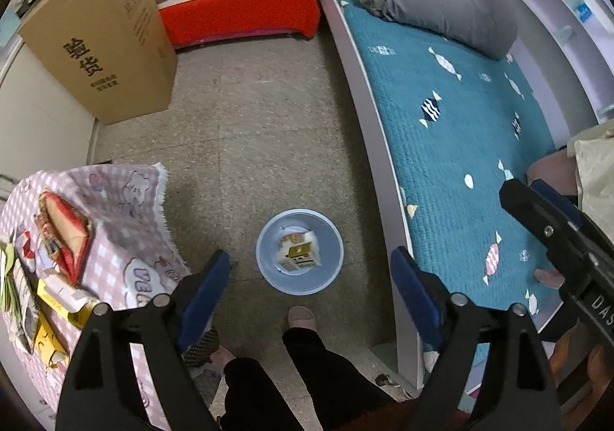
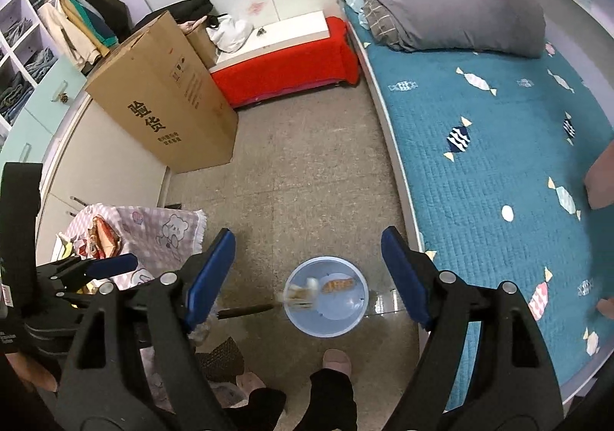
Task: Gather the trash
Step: 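Grasp the blue-white box with the left tool while the right tool grasps the red snack bag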
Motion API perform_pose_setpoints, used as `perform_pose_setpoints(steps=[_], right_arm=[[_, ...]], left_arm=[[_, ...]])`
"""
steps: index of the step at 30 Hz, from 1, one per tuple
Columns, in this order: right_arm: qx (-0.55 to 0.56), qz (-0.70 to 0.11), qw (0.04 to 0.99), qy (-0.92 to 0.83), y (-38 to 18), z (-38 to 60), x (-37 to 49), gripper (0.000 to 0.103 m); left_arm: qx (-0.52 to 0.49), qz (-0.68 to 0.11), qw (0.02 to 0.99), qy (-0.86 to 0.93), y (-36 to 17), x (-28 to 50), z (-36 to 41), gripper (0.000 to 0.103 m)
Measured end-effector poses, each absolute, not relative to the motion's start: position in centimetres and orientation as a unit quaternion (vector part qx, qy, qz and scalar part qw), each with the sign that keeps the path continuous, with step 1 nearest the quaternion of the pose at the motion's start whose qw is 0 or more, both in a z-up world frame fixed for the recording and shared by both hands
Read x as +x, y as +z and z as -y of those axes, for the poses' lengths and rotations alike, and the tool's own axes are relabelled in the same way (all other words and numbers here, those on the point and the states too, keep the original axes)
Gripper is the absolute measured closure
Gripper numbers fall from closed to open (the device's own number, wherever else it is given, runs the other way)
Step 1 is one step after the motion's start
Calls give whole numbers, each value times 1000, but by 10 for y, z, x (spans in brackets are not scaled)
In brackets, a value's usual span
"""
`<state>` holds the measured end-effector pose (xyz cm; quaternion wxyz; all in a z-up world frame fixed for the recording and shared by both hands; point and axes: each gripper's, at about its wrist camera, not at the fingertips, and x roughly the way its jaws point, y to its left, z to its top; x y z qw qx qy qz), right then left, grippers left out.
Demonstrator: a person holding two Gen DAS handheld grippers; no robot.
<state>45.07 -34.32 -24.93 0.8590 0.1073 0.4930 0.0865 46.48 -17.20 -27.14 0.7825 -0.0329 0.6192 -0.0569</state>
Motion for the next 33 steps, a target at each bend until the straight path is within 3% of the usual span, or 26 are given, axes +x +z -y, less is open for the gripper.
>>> perform_pose_setpoints(steps=[8, 22, 33], right_arm=[[84, -499, 851, 144, -248, 280, 453, 26], [20, -492, 829, 263, -234, 84, 434, 25], [21, -504, 822, 265, -258, -34, 443, 25]], left_arm=[[-68, -602, 796, 4, -254, 440, 106, 19], [-138, -545, 813, 152, -218, 362, -114, 19], [-146, -562, 794, 181, -249, 350, -283, 19]])
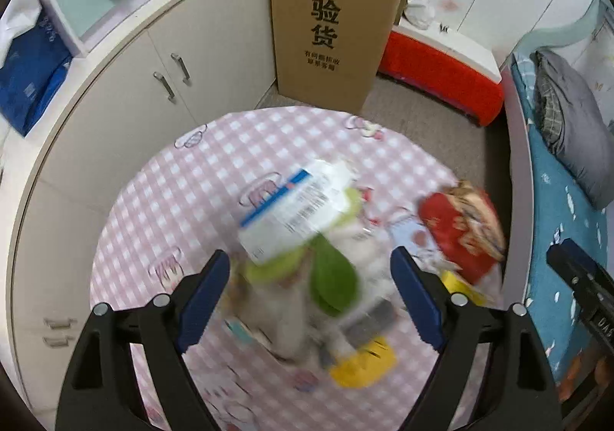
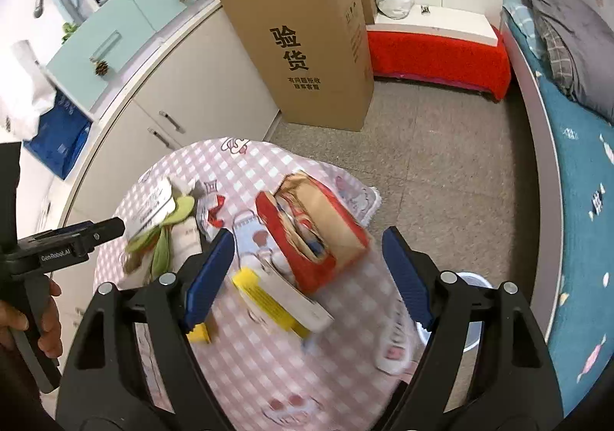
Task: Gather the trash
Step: 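Grasp the blue-white box with the left tool while the right tool grasps the red snack bag, then carry both items over the blue basin and open both tools to drop them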
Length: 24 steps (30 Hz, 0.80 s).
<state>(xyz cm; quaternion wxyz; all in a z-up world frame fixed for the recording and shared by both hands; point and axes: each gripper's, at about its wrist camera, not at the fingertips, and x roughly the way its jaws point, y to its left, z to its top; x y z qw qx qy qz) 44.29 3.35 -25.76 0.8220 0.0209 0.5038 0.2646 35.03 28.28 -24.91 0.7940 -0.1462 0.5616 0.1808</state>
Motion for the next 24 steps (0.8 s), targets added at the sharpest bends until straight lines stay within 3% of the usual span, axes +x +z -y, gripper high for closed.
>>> perform_pose_setpoints(steps=[11, 14, 15, 18, 24], right_arm=[[28, -528, 820, 219, -302, -66, 465, 21], [31, -542, 813, 212, -315, -68, 471, 20], [31, -544, 811, 211, -318, -67, 472, 20], [25, -551, 809, 205, -327, -69, 478, 19], [13, -582, 785, 212, -350, -74, 489, 17]], left_arm=[[-116, -598, 785, 116, -304, 400, -312, 21], [-143, -606, 777, 93, -314, 403, -318, 47], [-153, -609, 774, 85, -316, 403, -319, 60], [-139, -603, 780, 96, -316, 404, -319, 78], [-173, -576, 790, 118, -302, 394, -335, 79]])
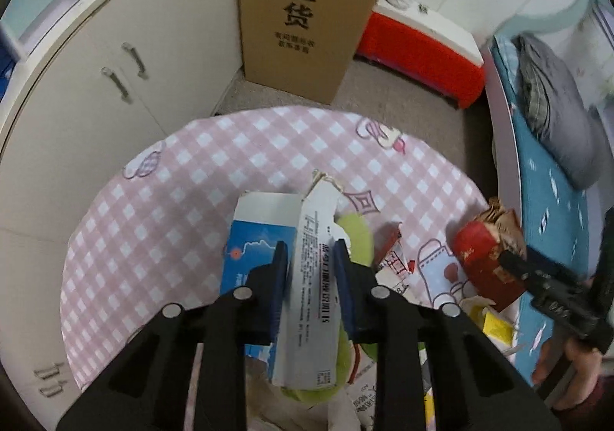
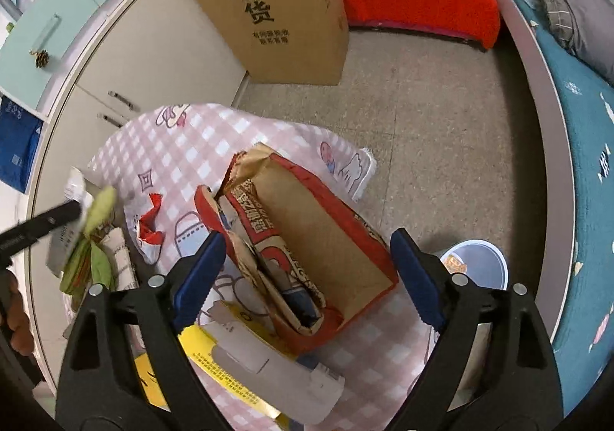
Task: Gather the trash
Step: 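Carry both items over the blue basin and open both tools to drop them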
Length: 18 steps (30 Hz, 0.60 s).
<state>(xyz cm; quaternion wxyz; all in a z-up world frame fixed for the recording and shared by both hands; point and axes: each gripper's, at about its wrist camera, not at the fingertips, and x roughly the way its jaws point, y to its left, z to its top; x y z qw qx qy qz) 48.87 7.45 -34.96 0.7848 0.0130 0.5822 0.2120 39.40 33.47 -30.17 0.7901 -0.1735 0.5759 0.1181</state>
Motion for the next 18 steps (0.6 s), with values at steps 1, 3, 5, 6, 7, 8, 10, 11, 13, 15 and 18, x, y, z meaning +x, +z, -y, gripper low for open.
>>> perform_pose_setpoints(steps=[1, 3, 5, 6, 7, 8, 10, 11, 13, 15, 18], right_arm=[[10, -583, 784, 216, -350, -75, 490, 17], [8, -585, 780, 221, -352, -76, 490, 18], [-8, -587, 778, 222, -353, -78, 490, 23], [-17, -585, 780, 224, -352, -78, 490, 28], [-18, -584, 778, 232, -351, -78, 490, 30], [-15, -583, 777, 237, -350, -76, 490, 31], [-16, -573, 782, 245, -343, -73, 489, 32], [-15, -567, 785, 249, -339, -71, 488, 32], [-7, -555, 789, 262, -329, -67, 486, 32], [2, -550, 790, 273, -319, -60, 486, 32], [19, -540, 792, 283, -301, -43, 486, 32]], left_arm=[[-175, -572, 792, 122, -298, 393, -337, 79], [-179, -565, 794, 132, -290, 390, -340, 79], [-195, -558, 795, 136, -282, 385, -341, 79], [-197, -554, 796, 143, -278, 381, -340, 79], [-197, -550, 798, 151, -274, 379, -340, 79], [-198, -546, 799, 157, -270, 378, -339, 79], [-202, -532, 804, 170, -256, 373, -336, 79], [-204, -523, 809, 176, -247, 371, -333, 79], [-205, -513, 814, 181, -234, 368, -326, 79], [-209, -503, 820, 177, -221, 367, -313, 79], [-207, -499, 826, 163, -208, 372, -287, 79]])
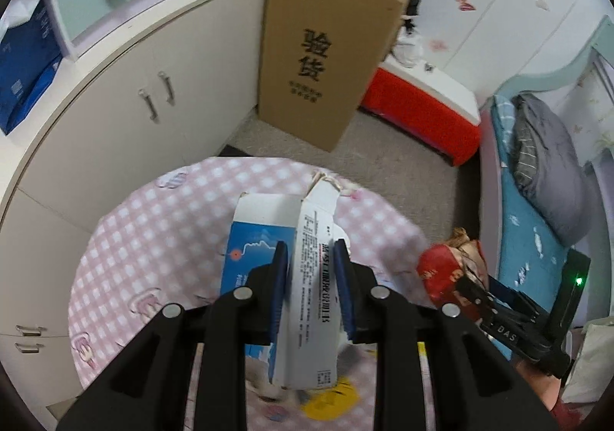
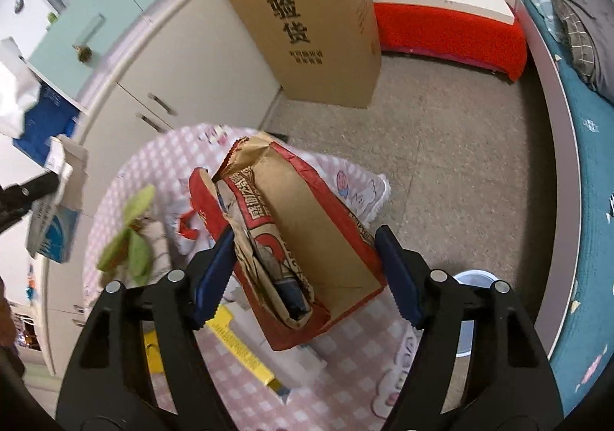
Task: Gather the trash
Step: 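Carry both items over the blue basin and open both tools to drop them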
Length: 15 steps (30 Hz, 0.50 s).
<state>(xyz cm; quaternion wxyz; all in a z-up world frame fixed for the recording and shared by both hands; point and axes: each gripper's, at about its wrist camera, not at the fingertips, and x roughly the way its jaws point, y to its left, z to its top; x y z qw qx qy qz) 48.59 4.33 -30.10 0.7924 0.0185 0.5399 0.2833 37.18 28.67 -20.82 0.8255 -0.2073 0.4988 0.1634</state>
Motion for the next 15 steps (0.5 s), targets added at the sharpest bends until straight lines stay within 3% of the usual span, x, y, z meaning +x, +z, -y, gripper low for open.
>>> perform_pose_setpoints(steps=[8, 15], right_arm=[[66, -529, 805, 261, -265, 55, 486, 32], [91, -531, 821, 189, -264, 171, 474, 32]], left_arm=[[-194, -505, 836, 88, -198, 403, -172, 79], [-168, -543, 823, -2, -225, 436, -41, 79]])
